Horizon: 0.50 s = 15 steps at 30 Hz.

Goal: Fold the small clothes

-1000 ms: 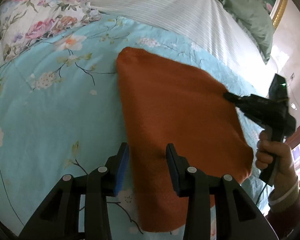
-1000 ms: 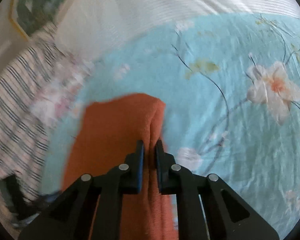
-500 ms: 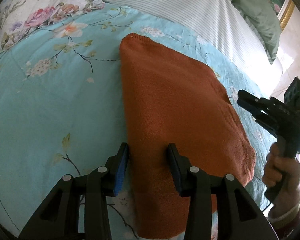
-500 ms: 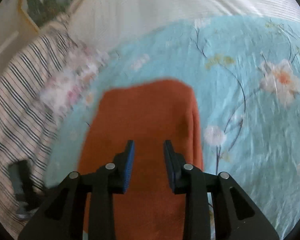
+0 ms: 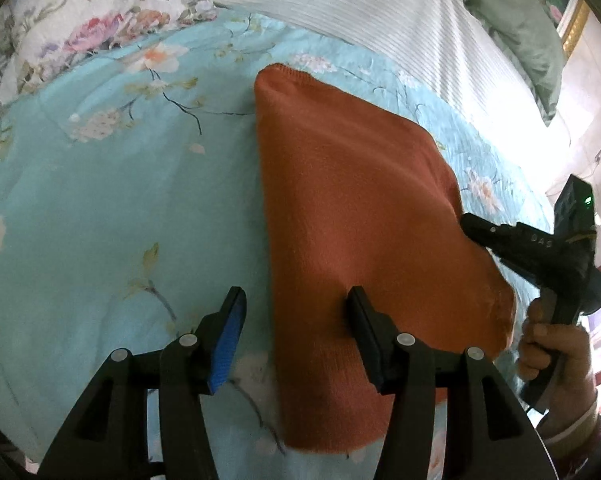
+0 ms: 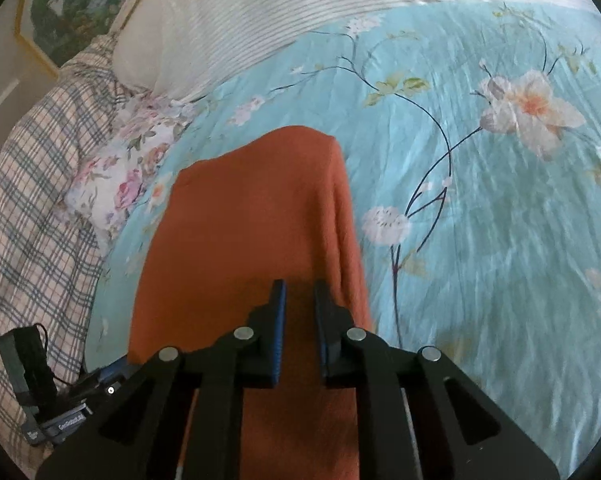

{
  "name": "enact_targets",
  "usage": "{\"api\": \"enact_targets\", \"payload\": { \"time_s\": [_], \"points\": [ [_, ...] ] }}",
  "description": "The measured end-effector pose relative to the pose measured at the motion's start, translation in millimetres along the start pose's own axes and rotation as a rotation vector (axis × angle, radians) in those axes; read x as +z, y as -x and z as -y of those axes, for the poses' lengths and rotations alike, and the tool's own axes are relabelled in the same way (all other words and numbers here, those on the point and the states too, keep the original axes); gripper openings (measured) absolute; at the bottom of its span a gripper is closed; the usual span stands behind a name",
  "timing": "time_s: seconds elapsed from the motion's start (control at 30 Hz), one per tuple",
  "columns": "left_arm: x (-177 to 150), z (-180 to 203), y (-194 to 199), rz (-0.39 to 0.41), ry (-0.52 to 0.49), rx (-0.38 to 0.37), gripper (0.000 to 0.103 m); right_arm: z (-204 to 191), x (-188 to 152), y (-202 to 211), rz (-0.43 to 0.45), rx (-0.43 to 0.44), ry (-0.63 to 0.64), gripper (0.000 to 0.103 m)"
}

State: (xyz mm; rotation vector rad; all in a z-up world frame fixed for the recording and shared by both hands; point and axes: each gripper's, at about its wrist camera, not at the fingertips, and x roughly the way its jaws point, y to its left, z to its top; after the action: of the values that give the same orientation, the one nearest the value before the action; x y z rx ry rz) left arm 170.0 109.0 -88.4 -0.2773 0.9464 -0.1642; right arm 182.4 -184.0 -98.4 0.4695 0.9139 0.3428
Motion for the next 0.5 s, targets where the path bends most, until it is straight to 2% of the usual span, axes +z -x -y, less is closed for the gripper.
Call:
{"api": "enact_targets", "payload": {
  "time_s": [0.1, 0.23, 0.33, 0.43, 0.5],
  "points": [
    [-9, 0, 11, -0.002, -0.008, 0.003, 0.054, -8, -21, 15, 0.004, 0.017, 0.036, 0.019],
    [-24, 0, 19, -0.007, -0.020, 0.016, 0.054, 1, -42, 10, -0.017, -0.045, 0.066, 0.020],
    [-32, -2, 12, -0.031, -0.025, 0.036, 0.054, 6, -43, 13, 0.003, -0.019, 0.038, 0.020],
    [-33, 0, 15, -0.030, -0.031, 0.052, 0.054, -6, -43, 25, 0.017, -0.032, 0.058, 0.022],
    [-36, 4, 21, -0.022, -0.046, 0.065, 0.054, -14, -46, 38, 0.032, -0.021, 0.076, 0.030]
  ]
}}
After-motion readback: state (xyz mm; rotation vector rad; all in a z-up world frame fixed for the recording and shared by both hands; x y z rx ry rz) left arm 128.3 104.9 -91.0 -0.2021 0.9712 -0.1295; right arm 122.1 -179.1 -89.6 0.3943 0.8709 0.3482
